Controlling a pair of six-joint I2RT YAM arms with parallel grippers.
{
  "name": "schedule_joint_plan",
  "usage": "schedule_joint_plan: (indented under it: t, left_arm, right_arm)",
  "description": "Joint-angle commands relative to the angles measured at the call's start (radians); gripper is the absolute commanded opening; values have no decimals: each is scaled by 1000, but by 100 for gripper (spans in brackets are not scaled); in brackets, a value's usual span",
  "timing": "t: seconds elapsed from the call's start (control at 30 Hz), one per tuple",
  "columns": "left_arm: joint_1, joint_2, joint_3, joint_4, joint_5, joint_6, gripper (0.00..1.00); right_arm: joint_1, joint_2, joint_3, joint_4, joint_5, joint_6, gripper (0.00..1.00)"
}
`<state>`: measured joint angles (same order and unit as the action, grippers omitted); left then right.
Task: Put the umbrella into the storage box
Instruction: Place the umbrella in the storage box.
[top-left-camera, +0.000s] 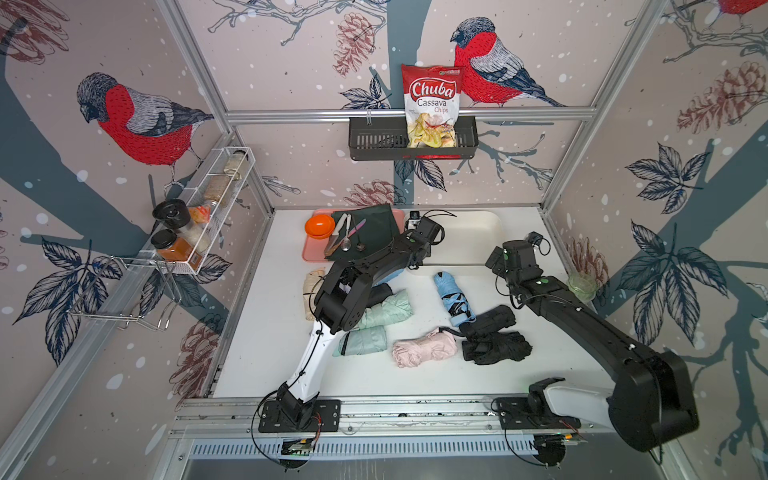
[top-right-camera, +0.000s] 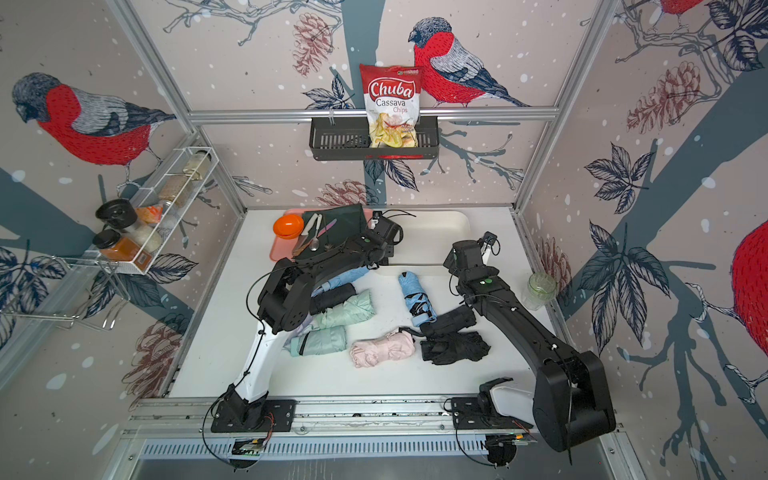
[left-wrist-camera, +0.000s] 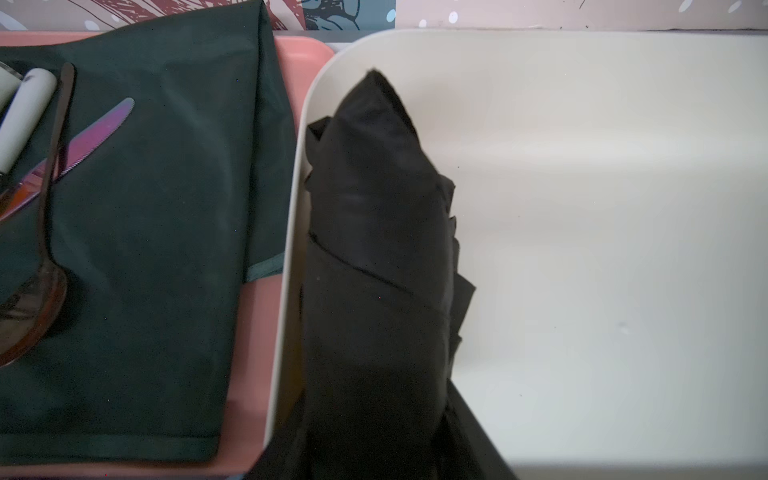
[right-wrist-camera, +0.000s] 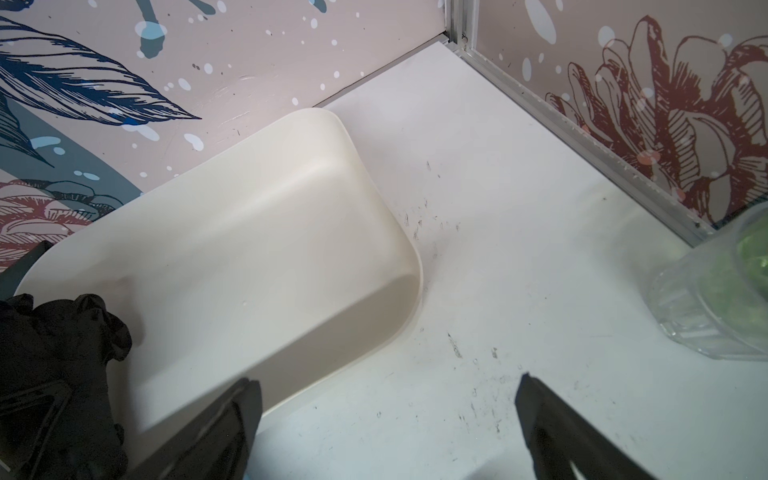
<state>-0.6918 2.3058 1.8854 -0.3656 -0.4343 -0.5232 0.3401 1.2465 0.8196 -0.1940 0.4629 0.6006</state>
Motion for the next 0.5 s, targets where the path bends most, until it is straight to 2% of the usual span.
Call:
schedule_joint_plan:
  t: [0.0,0.2,0.33,0.47]
  left_arm:
    - [2,-16,3,20,-62,-9,47]
    - [-8,-31,-3,25,-103,-6,72]
    - [-11,-31,-3,29,-116,-3,82]
    - [-11,-27,1,28,-123,4,88]
  right_arm:
    - [2,2,3,8,-3,-1,100]
    - [1,34,5,11,-17,1,100]
    - [3,44,10,10,-23,2,100]
    - [3,46,12,7,-24,1,100]
